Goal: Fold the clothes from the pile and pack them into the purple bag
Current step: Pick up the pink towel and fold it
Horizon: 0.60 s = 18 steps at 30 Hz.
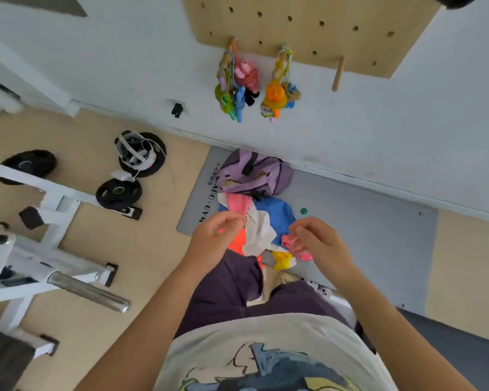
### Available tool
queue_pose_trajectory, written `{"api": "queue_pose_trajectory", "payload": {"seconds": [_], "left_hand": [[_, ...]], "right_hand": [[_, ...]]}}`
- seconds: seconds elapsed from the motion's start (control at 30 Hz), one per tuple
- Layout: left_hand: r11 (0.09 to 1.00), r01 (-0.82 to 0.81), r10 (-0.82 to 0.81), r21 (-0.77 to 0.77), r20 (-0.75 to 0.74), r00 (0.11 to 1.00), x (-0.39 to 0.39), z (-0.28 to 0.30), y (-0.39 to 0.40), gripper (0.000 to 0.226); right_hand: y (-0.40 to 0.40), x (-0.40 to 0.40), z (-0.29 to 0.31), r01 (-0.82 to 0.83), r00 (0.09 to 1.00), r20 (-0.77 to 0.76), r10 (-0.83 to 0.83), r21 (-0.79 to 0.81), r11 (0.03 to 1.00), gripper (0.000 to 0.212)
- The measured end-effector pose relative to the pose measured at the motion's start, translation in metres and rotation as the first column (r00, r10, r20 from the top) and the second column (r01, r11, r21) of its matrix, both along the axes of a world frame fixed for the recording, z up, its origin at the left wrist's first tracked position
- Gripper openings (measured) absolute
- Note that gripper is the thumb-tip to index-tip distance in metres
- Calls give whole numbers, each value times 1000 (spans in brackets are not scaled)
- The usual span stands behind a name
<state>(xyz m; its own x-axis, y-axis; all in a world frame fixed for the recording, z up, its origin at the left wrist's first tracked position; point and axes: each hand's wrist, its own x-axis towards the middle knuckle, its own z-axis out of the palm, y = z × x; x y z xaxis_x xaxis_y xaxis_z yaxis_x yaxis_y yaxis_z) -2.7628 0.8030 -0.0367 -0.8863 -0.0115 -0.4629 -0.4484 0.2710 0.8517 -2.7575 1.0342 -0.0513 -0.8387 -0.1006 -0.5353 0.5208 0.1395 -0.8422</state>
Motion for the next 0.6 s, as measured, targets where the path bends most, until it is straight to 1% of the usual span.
{"api": "queue_pose_trajectory", "payload": {"seconds": [0.07,0.13,0.2,0.27,0.37,0.4,0.53,0.6], "left_hand": [[999,39,-37,-28,43,998,-24,-14,-1,13],[999,48,-46,-25,74,996,-54,-35,-1,10],[1000,29,-28,-9,120,992,-87,-73,-3,12],[1000,14,-10,-19,189,982,-116,-130,-10,12],[996,74,-58,-49,268,962,-159,-247,-30,16],[994,74,-50,-74,289,956,-172,-291,-40,16],[989,-30,86,-148,390,917,-202,-479,-78,8],[987,-67,125,-143,452,883,-205,-565,-91,6]], "right_hand": [[2,-15,-10,58,998,10,-58,3,998,16],[2,-33,-30,118,992,44,-118,20,993,13],[-3,-52,-69,150,985,79,-153,52,987,9],[-14,-66,-126,185,971,135,-197,95,978,6],[-42,-87,-243,267,933,205,-296,157,951,6],[-55,-95,-286,275,923,227,-310,173,946,7],[-111,-121,-459,240,905,322,-279,154,958,8],[-139,-133,-538,203,905,351,-240,139,969,8]]}}
